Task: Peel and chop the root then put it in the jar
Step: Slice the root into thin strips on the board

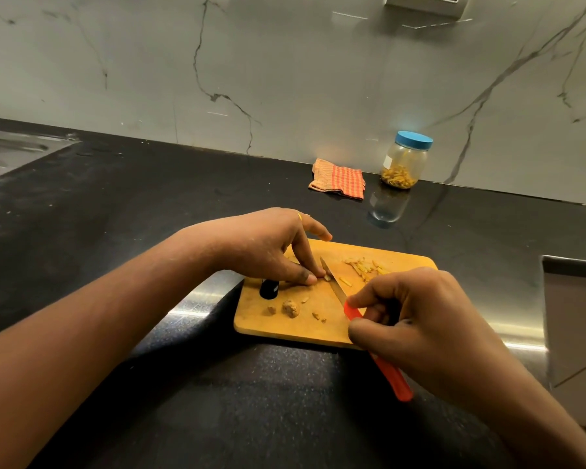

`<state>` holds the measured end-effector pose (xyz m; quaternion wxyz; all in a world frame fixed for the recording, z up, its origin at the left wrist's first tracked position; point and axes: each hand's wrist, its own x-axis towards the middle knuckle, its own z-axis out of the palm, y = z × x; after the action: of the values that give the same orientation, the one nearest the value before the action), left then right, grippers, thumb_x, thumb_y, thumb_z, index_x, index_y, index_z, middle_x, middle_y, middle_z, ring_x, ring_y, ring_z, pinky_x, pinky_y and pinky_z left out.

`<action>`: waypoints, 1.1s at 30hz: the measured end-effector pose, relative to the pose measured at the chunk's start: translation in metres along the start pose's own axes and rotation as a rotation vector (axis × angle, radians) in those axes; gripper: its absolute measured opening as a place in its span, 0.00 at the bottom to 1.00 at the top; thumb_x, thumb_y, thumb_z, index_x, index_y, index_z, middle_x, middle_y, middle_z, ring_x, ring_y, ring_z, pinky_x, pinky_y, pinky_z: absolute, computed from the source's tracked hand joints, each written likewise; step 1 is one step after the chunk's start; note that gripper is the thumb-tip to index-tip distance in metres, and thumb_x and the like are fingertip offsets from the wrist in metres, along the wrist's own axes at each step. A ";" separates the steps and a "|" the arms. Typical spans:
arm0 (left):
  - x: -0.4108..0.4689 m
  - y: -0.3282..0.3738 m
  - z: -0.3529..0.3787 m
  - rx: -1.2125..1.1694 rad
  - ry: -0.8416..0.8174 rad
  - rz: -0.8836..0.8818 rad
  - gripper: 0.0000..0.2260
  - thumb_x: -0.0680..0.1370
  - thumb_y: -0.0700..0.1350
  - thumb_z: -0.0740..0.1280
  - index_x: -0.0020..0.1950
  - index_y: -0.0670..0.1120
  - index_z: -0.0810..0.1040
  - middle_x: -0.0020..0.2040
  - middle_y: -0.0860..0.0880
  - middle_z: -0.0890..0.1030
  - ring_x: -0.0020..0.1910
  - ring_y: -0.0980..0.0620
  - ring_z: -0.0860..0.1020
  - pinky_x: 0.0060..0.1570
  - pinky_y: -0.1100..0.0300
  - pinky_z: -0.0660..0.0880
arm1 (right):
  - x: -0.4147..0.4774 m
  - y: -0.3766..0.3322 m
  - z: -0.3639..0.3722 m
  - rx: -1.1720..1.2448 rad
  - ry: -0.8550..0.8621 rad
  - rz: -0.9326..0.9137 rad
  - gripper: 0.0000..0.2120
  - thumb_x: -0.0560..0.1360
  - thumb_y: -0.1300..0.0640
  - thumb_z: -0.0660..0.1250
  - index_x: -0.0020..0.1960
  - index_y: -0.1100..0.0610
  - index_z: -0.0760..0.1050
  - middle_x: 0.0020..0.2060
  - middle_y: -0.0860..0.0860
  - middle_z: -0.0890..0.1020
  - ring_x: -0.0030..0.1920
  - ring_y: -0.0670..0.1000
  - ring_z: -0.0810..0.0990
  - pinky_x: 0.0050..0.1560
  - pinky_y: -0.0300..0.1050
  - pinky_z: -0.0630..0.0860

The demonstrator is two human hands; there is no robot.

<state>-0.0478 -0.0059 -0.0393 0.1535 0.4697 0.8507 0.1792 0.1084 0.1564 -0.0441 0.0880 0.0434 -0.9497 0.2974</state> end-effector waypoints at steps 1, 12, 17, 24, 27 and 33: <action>0.000 0.000 0.000 0.004 -0.001 0.000 0.09 0.78 0.47 0.69 0.56 0.54 0.84 0.74 0.59 0.65 0.75 0.56 0.58 0.62 0.61 0.65 | -0.003 0.000 -0.002 -0.005 0.000 0.002 0.09 0.65 0.52 0.73 0.45 0.51 0.84 0.30 0.47 0.80 0.34 0.44 0.79 0.32 0.35 0.75; -0.001 -0.002 0.000 -0.009 0.020 0.029 0.08 0.77 0.47 0.70 0.55 0.53 0.84 0.72 0.60 0.69 0.74 0.56 0.62 0.60 0.63 0.65 | -0.017 -0.006 -0.013 -0.023 0.126 -0.014 0.05 0.63 0.55 0.74 0.39 0.50 0.83 0.30 0.43 0.82 0.30 0.44 0.80 0.27 0.31 0.73; -0.001 -0.003 -0.002 0.008 0.023 0.041 0.08 0.77 0.48 0.70 0.54 0.54 0.85 0.72 0.60 0.69 0.74 0.55 0.63 0.62 0.60 0.65 | -0.017 -0.009 -0.003 0.000 0.110 -0.022 0.08 0.63 0.51 0.72 0.41 0.51 0.84 0.29 0.46 0.82 0.31 0.44 0.80 0.31 0.38 0.77; -0.002 -0.005 -0.003 0.005 0.036 0.045 0.07 0.77 0.48 0.70 0.53 0.56 0.85 0.71 0.60 0.70 0.73 0.55 0.64 0.61 0.59 0.67 | -0.014 -0.008 0.003 -0.022 0.109 -0.025 0.10 0.64 0.49 0.71 0.42 0.51 0.84 0.29 0.46 0.81 0.34 0.44 0.80 0.35 0.41 0.79; -0.001 -0.004 -0.002 0.012 0.037 0.043 0.07 0.77 0.48 0.70 0.54 0.55 0.84 0.71 0.59 0.70 0.73 0.55 0.65 0.57 0.62 0.67 | -0.013 -0.008 0.004 -0.021 0.099 -0.019 0.12 0.63 0.47 0.70 0.43 0.51 0.84 0.30 0.45 0.81 0.35 0.44 0.80 0.36 0.41 0.79; -0.002 -0.002 -0.001 0.016 0.030 0.047 0.08 0.78 0.47 0.69 0.55 0.55 0.84 0.72 0.58 0.70 0.72 0.55 0.65 0.57 0.64 0.67 | -0.013 -0.007 0.004 -0.020 0.085 -0.019 0.14 0.63 0.45 0.68 0.44 0.51 0.84 0.31 0.44 0.81 0.36 0.43 0.80 0.37 0.39 0.79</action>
<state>-0.0490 -0.0084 -0.0388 0.1327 0.4880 0.8430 0.1830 0.1210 0.1490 -0.0461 0.1313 0.0387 -0.9477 0.2885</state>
